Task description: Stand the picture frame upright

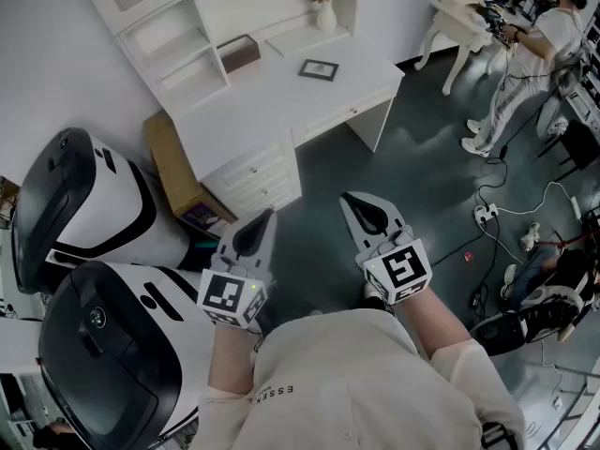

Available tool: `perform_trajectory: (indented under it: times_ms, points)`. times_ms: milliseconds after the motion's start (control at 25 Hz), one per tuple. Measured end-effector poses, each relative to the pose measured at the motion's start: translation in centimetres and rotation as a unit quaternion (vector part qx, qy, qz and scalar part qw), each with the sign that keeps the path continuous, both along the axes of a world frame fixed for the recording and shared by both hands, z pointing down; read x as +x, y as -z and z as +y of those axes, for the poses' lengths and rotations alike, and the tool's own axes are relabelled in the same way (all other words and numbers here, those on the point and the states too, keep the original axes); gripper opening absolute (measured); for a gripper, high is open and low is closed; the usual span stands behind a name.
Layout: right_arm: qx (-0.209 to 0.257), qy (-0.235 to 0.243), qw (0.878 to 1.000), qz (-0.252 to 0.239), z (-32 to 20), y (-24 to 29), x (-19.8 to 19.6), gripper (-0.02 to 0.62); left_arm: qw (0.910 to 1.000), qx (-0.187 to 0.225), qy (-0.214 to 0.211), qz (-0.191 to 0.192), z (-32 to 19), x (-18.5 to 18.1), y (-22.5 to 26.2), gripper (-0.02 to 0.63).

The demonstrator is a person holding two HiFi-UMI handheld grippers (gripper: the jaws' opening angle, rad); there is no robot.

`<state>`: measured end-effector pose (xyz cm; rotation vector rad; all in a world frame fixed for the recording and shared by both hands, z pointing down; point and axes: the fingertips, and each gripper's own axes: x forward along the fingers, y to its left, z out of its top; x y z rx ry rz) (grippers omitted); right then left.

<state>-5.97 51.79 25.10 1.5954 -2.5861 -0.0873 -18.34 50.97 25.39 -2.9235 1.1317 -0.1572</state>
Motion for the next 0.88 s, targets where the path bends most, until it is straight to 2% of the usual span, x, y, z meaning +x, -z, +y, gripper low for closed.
perform_trajectory:
  times_ms: [440, 760, 800, 840, 880]
  points:
    - [0.004, -0.004, 1.0, -0.003, -1.3, 0.5, -1.0, 0.011, 0.9999, 0.0, -0.001, 0.011, -1.6, -0.9, 0.2, 0.0]
    - [-0.006, -0.029, 0.999, -0.017, -1.4, -1.0, -1.1, 0.011, 0.9995, -0.012, -0.011, 0.026, -1.9, -2.0, -1.2, 0.003]
    - [-0.008, -0.035, 0.999, -0.018, -1.5, -1.2, -0.9, 0.011, 0.9996, -0.008, -0.012, 0.026, -2.0, -1.9, -1.3, 0.03]
    - [-0.014, -0.036, 0.999, -0.017, -1.7, -1.5, -0.9, 0.014, 0.9996, -0.007, -0.014, 0.023, -2.2, -1.7, -1.5, 0.13]
    - [-0.023, -0.031, 0.999, -0.015, -1.8, -1.9, -1.0, 0.105, 0.9995, -0.01, -0.02, 0.02, -2.4, -1.5, -1.7, 0.249]
